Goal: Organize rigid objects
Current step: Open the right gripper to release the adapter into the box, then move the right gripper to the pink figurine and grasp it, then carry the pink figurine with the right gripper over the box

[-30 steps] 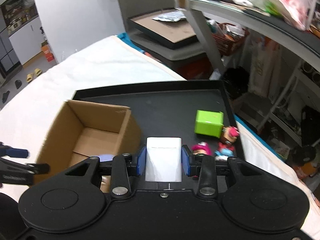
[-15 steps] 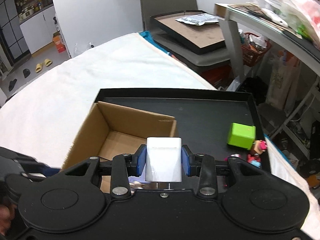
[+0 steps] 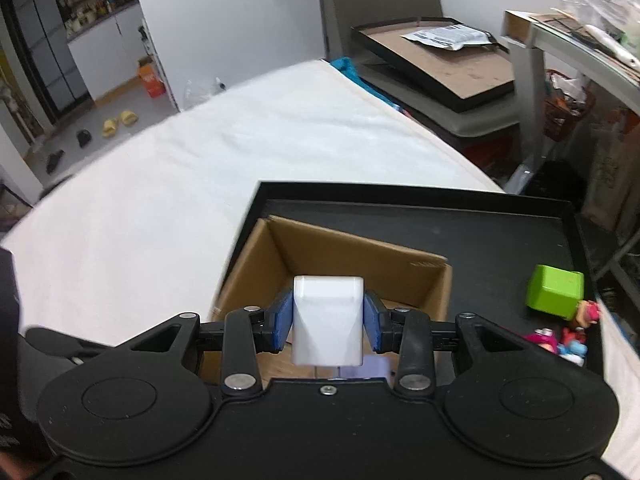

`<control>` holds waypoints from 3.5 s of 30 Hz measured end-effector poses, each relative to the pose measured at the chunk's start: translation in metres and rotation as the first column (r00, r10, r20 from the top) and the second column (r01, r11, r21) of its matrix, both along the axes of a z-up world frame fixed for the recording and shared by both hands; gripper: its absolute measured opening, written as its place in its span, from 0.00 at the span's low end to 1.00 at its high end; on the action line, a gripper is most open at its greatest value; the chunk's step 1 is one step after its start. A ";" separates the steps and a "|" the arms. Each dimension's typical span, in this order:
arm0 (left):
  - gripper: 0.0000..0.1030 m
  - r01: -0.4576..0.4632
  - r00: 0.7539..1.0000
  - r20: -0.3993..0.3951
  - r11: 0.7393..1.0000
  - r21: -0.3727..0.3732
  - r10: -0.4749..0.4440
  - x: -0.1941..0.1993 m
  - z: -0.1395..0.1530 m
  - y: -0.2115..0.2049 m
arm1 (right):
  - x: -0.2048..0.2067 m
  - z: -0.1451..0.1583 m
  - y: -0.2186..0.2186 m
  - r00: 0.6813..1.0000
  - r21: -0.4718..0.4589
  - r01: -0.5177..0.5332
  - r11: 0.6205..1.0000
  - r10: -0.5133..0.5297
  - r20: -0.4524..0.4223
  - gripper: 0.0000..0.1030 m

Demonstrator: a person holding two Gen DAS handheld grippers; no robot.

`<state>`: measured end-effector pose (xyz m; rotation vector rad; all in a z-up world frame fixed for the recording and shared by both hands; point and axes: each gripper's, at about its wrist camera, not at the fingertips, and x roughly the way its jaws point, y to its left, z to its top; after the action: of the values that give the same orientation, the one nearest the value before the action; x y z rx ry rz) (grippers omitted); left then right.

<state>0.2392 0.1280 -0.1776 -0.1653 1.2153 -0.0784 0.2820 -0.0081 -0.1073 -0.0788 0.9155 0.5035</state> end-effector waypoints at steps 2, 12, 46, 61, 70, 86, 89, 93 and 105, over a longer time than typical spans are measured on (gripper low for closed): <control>0.14 -0.008 1.000 0.000 1.000 0.005 0.008 0.000 0.000 0.002 | 0.001 0.003 -0.001 1.000 0.020 0.001 1.000 -0.001 0.005 0.45; 0.14 -0.012 1.000 0.009 1.000 0.027 0.012 -0.002 0.005 -0.004 | -0.004 -0.001 -0.031 0.998 0.005 0.059 0.998 -0.059 -0.001 0.51; 0.52 -0.036 0.999 0.047 0.979 0.199 0.027 -0.006 0.021 -0.032 | -0.016 -0.035 -0.158 0.976 0.034 0.215 0.976 -0.215 0.012 0.86; 0.54 -0.086 0.994 0.088 0.968 0.236 0.067 -0.004 0.027 -0.036 | -0.013 -0.078 -0.188 0.960 0.083 0.276 0.958 -0.279 0.029 0.86; 0.56 -0.083 0.994 0.084 0.963 0.258 0.063 0.003 0.025 -0.042 | -0.001 -0.101 -0.189 0.946 0.084 0.320 0.944 -0.323 0.029 0.84; 0.57 -0.041 0.999 0.030 0.943 0.329 0.033 0.021 0.017 -0.063 | 0.020 -0.132 -0.171 0.962 0.077 0.274 0.959 -0.275 0.003 0.63; 0.57 -0.032 0.999 0.026 0.938 0.345 0.025 0.022 0.017 -0.068 | 0.017 -0.133 -0.166 0.967 0.048 0.251 0.967 -0.253 0.039 0.44; 0.57 -0.019 1.000 0.020 0.929 0.369 0.013 0.023 0.017 -0.072 | 0.016 -0.130 -0.165 0.973 0.026 0.224 0.974 -0.225 0.043 0.33; 0.57 -0.034 0.999 0.035 0.937 0.347 0.023 0.020 0.020 -0.068 | 0.008 -0.125 -0.166 0.971 -0.014 0.233 0.972 -0.232 0.055 0.32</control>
<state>0.2587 0.0600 -0.1577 0.1282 1.1768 0.1596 0.2901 -0.1741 -0.2327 -0.0025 0.8651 0.2734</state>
